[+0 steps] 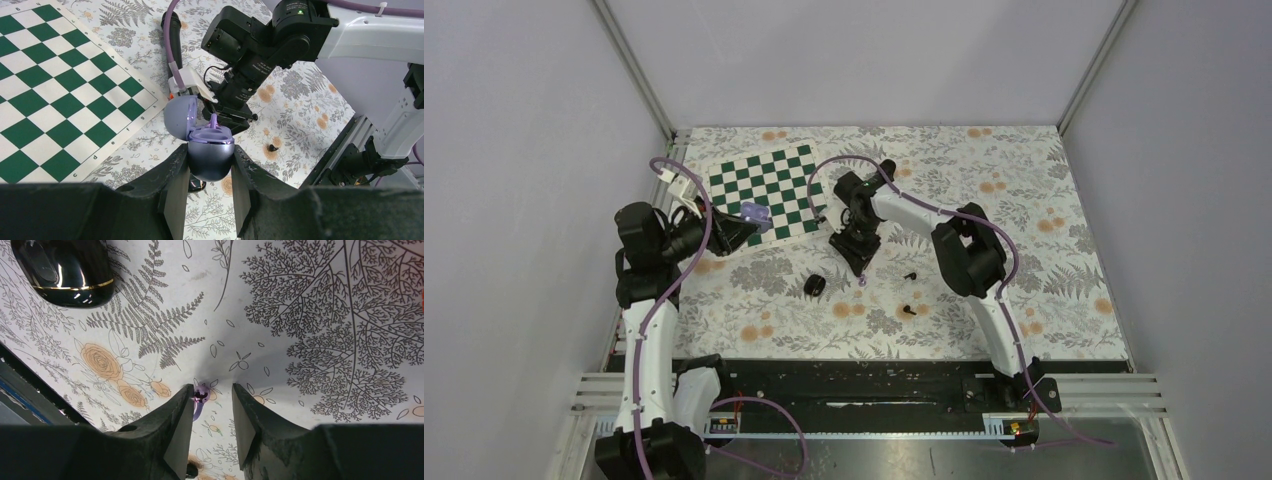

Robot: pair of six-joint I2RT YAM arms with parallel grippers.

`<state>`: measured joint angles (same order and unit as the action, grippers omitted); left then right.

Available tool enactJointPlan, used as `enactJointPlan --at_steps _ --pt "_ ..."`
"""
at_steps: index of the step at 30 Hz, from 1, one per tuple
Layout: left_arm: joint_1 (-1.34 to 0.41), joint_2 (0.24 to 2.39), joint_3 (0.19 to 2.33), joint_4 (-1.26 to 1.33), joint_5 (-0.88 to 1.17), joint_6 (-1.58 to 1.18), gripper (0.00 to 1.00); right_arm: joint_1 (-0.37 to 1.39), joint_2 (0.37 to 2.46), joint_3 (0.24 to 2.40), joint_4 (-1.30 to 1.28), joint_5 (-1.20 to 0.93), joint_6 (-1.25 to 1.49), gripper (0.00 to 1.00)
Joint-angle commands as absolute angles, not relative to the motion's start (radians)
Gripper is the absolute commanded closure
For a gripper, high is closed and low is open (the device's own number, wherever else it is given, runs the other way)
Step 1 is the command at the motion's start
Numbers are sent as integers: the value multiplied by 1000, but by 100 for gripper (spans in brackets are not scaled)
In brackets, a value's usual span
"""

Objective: Insert the wireless bluetooth earbuds into the charging case
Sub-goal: Move the earbud to the center of the board, then pick up the earbud from the center of the board.

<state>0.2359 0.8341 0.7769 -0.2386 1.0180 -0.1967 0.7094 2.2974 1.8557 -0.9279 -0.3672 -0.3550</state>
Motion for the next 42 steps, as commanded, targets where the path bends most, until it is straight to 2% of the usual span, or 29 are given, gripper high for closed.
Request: enactJointPlan --at_steps 1,6,12,18,29,38,42 --pt "242 828 823 -214 1029 -179 100 708 2225 1836 -923 -385 -374 58" --pt "242 833 824 -214 1035 -177 100 705 2217 1826 -949 -395 -314 57" --pt "242 840 815 -209 1041 -177 100 682 2180 1826 -949 -446 -177 50" --pt "241 846 817 -216 1040 -179 100 674 2128 1787 -943 -389 -87 45" --pt "242 852 824 -217 1029 -183 100 681 2115 1730 -941 -368 27 49" --pt "241 843 825 -245 1031 -166 100 681 2168 1757 -942 -406 17 58" --pt "242 844 829 -251 1030 -164 100 690 2186 1770 -942 -411 20 55"
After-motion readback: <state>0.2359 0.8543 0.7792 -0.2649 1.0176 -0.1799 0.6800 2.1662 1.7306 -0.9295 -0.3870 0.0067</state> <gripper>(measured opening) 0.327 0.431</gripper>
